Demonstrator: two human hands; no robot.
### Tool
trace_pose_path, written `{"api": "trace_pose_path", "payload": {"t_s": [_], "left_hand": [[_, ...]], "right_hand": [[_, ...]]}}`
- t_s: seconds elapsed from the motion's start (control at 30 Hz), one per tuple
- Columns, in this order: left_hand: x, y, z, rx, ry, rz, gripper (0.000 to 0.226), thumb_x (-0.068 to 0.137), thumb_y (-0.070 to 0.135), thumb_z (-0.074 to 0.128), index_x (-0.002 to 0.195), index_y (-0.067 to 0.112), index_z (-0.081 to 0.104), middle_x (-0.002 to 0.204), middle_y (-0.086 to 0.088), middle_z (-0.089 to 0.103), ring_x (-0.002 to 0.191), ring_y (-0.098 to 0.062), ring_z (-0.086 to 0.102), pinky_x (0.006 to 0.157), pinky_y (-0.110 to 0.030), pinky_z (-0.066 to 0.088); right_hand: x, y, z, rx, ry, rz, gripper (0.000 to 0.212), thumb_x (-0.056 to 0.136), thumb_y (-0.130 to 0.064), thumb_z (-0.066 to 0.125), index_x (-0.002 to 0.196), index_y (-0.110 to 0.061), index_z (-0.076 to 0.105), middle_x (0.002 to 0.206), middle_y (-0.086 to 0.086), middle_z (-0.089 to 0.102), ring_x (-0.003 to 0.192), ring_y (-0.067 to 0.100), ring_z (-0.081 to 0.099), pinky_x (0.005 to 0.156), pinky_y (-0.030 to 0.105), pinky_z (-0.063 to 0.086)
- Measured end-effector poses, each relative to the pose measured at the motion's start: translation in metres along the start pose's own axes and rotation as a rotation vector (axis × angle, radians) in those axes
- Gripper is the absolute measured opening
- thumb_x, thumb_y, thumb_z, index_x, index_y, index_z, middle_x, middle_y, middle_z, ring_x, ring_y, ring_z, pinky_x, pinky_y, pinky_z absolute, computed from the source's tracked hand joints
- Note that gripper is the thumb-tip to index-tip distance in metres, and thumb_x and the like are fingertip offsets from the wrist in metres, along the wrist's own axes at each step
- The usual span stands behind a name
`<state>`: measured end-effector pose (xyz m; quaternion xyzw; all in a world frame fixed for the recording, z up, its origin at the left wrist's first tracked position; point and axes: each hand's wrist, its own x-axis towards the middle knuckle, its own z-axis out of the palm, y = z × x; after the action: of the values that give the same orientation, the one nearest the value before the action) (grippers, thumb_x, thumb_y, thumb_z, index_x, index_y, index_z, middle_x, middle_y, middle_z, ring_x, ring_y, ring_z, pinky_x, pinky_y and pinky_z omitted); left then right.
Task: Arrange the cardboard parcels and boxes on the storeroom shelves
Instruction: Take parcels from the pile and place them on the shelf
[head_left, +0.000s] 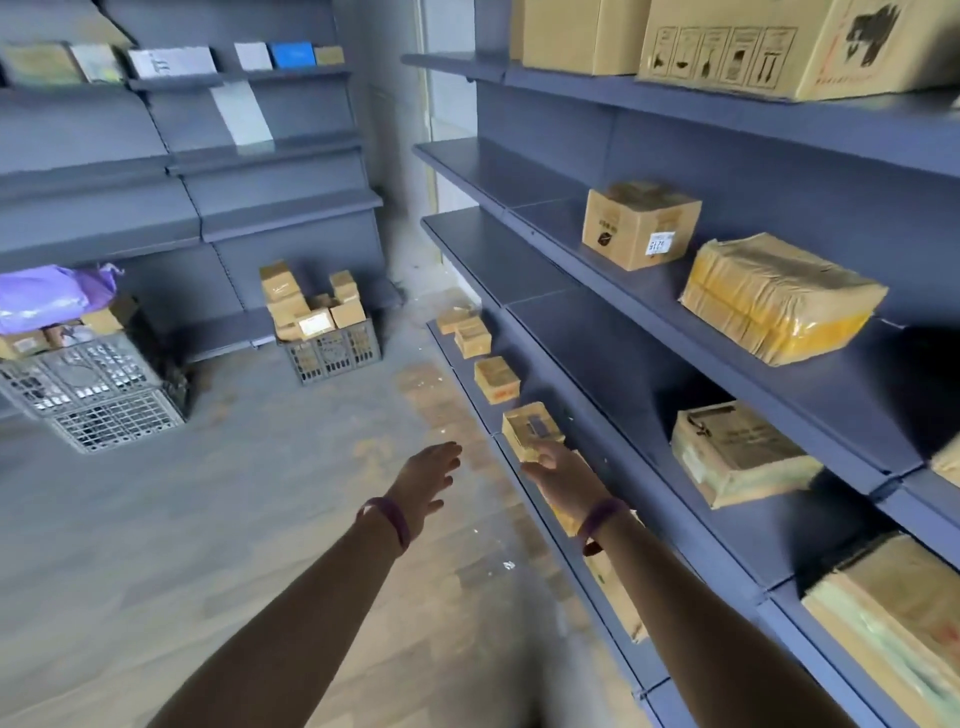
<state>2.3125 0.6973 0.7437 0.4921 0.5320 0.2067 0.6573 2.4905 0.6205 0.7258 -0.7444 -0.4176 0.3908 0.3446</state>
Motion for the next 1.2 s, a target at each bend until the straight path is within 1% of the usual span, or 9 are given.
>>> {"api": "trace_pose_path", "payload": {"t_s": [0.2,0.4,0.57,0.73,0.87,0.93,1.03,1.13,1.2], "left_hand": [[0.078,0.038,0.072,0.086,-0.135,-0.042,0.027,0.104,0.035,0.047,0.125,0.02,0.057,0.133,-0.003,0.055,0.128,-0.025,0.047,0.101,-0.039,0.033],[0.145,0.059,0.143,0.211,-0.318,-0.066,0.024,0.103,0.036,0.049,0.119,0.021,0.057,0.121,0.001,0.058,0.115,-0.02,0.048,0.099,-0.04,0.034],[0.198,0.058,0.199,0.354,-0.477,-0.087,0.035,0.103,0.034,0.048,0.133,0.016,0.053,0.133,-0.005,0.053,0.122,-0.023,0.049,0.093,-0.039,0.036],[0.252,0.058,0.256,0.47,-0.71,-0.054,0.034,0.107,0.021,0.043,0.14,0.016,0.049,0.144,-0.007,0.048,0.131,-0.026,0.047,0.097,-0.033,0.038],[0.277,0.053,0.289,0.586,-0.853,-0.041,0.019,0.102,0.026,0.051,0.121,0.026,0.053,0.124,-0.004,0.052,0.117,-0.021,0.047,0.1,-0.032,0.039],[0.288,0.048,0.299,0.602,-0.882,-0.058,0.029,0.1,0.028,0.054,0.128,0.028,0.05,0.124,-0.003,0.049,0.117,-0.021,0.045,0.102,-0.035,0.04],[0.306,0.039,0.313,0.663,-0.901,-0.038,0.058,0.103,0.016,0.048,0.156,0.023,0.027,0.155,-0.002,0.035,0.131,-0.02,0.043,0.112,-0.04,0.04],[0.319,0.029,0.328,0.701,-0.976,-0.007,0.075,0.099,0.006,0.047,0.16,0.031,0.012,0.16,0.0,0.026,0.101,-0.007,0.05,0.092,-0.034,0.045],[0.324,0.022,0.338,0.72,-1.022,0.035,0.084,0.097,0.003,0.05,0.16,0.036,0.005,0.16,0.002,0.022,0.107,-0.009,0.051,0.095,-0.035,0.045]], "right_hand": [[0.051,0.028,-0.061,0.047,0.143,0.118,0.035,0.1,-0.015,0.054,0.133,-0.002,0.055,0.13,0.017,0.06,0.119,0.028,0.057,0.088,0.032,0.043],[0.072,0.081,-0.112,0.113,0.305,0.308,0.051,0.1,-0.018,0.054,0.147,-0.002,0.04,0.149,0.016,0.046,0.138,0.027,0.044,0.103,0.029,0.037],[0.073,0.124,-0.136,0.21,0.478,0.517,0.05,0.099,-0.014,0.054,0.146,-0.002,0.04,0.143,0.016,0.051,0.122,0.027,0.054,0.077,0.016,0.033],[0.077,0.16,-0.141,0.361,0.712,0.716,0.048,0.099,-0.015,0.057,0.142,-0.005,0.039,0.137,0.019,0.052,0.103,0.028,0.055,0.08,0.035,0.044],[0.083,0.181,-0.135,0.438,0.83,0.851,0.053,0.097,-0.015,0.058,0.144,-0.005,0.035,0.134,0.022,0.054,0.112,0.033,0.056,0.085,0.029,0.042],[0.087,0.185,-0.132,0.469,0.885,0.894,0.055,0.097,-0.015,0.06,0.145,-0.005,0.036,0.138,0.022,0.052,0.119,0.034,0.055,0.091,0.032,0.043],[0.096,0.194,-0.129,0.476,0.936,0.917,0.059,0.096,-0.014,0.06,0.148,-0.007,0.034,0.142,0.02,0.049,0.126,0.033,0.051,0.089,0.027,0.039],[0.107,0.203,-0.126,0.486,0.986,0.887,0.066,0.096,-0.01,0.06,0.153,-0.008,0.026,0.148,0.019,0.044,0.129,0.033,0.049,0.09,0.028,0.04],[0.114,0.207,-0.125,0.462,1.007,0.849,0.071,0.095,-0.005,0.059,0.155,-0.008,0.022,0.152,0.015,0.041,0.133,0.031,0.047,0.087,0.024,0.039]]}}
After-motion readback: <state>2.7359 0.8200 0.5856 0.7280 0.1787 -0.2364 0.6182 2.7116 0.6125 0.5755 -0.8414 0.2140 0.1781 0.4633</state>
